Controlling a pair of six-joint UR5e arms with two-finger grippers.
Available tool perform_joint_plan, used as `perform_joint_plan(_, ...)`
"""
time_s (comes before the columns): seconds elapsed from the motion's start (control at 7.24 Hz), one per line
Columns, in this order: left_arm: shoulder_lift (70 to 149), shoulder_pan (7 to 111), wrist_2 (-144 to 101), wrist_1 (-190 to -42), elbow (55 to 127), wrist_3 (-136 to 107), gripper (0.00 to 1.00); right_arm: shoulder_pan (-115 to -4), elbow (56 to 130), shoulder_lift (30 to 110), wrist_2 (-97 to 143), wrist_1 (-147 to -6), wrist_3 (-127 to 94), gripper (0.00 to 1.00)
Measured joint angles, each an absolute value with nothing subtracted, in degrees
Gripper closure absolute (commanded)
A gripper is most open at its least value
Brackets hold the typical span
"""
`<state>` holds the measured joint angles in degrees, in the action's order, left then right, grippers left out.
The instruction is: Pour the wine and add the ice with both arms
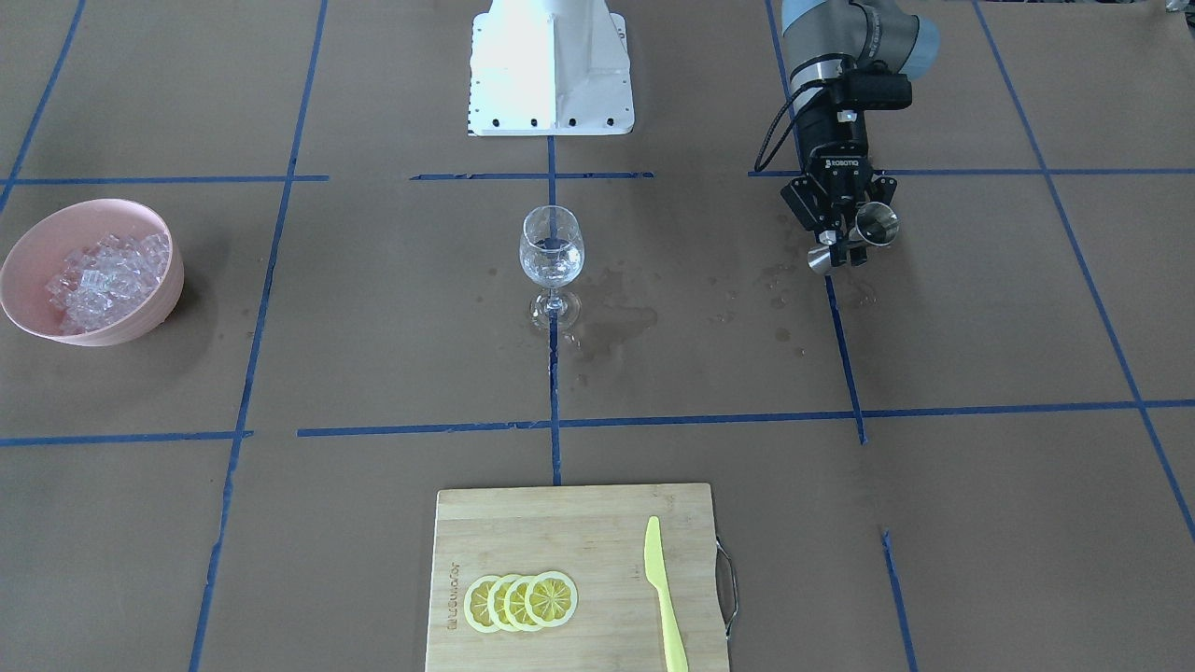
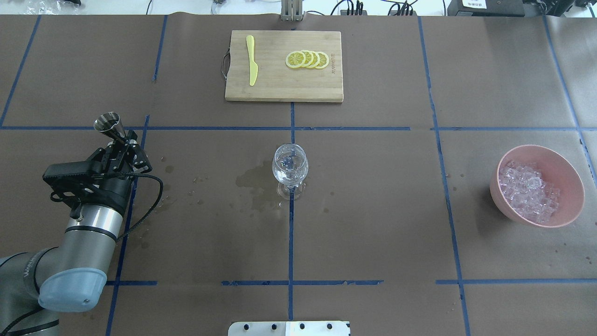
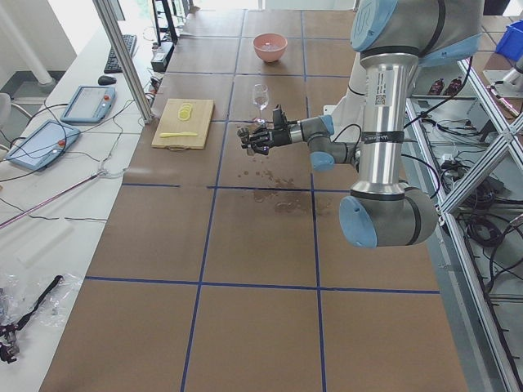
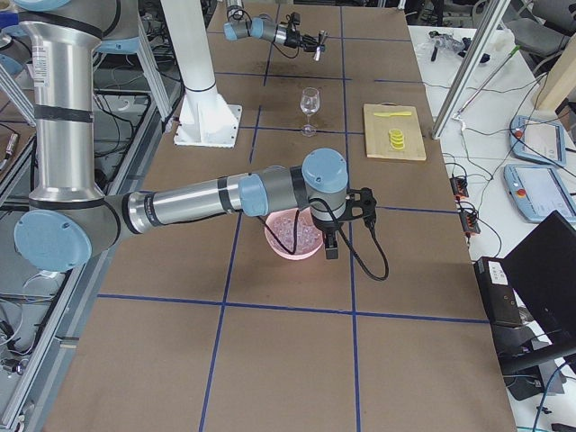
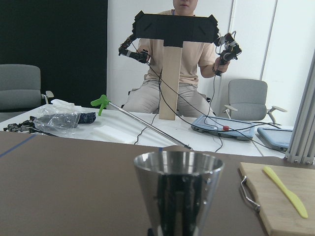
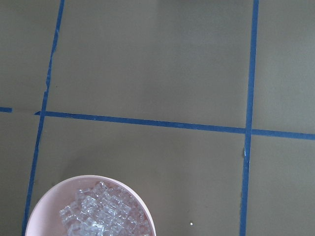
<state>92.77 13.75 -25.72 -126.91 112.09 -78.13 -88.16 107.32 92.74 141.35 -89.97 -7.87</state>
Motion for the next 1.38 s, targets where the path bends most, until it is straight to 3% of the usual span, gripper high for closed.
perform_joint_plan(0.83, 110.93, 12.94, -25.97, -126.88, 111.72, -56.29, 1.0, -81.12, 111.18, 92.38, 137.98, -89.45, -18.03, 0.0)
perform_joint_plan(1.38, 115.66, 12.23, -26.02, -126.8, 110.63, -41.64, 1.0, -78.01, 112.34, 93.55, 137.16, -83.31, -26.23, 0.0)
